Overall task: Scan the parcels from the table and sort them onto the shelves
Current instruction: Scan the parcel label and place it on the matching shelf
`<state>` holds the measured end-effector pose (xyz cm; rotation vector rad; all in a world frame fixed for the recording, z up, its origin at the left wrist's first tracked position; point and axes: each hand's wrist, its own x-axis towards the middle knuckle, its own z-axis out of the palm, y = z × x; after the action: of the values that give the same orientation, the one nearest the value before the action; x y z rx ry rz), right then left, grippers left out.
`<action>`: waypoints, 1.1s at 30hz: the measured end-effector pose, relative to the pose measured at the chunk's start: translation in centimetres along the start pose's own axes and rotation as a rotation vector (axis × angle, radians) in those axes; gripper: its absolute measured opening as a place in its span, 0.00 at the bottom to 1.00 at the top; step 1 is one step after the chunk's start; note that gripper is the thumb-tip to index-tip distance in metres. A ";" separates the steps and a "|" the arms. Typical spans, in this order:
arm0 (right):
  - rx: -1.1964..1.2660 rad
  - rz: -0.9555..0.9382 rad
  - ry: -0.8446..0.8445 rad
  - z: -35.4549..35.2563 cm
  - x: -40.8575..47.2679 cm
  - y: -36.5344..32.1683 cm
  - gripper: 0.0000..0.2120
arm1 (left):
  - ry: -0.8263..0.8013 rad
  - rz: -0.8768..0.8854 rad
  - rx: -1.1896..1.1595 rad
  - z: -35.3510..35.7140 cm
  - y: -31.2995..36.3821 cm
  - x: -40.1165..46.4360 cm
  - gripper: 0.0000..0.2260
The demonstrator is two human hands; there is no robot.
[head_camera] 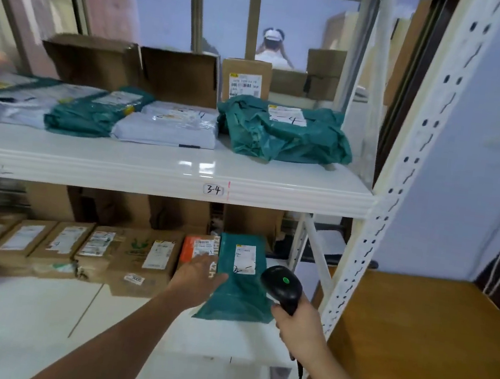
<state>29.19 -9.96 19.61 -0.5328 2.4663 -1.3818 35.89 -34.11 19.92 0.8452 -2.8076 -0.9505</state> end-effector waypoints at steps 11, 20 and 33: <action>0.075 0.029 0.012 -6.6 -7.2 2.9 0.14 | -0.030 0.104 0.056 5.4 7.7 -5.8 0.29; 0.025 0.103 0.202 -12.9 -7.9 5.2 0.14 | -0.234 0.278 -0.008 11.7 15.6 -4.9 0.26; 0.180 0.352 0.380 -19.3 -7.2 11.2 0.11 | -0.564 0.452 -0.030 21.1 21.8 -3.9 0.27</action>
<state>25.91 13.27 20.19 0.2176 2.5098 -1.6442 23.98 -6.19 15.93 -0.1060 -3.1918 -1.2923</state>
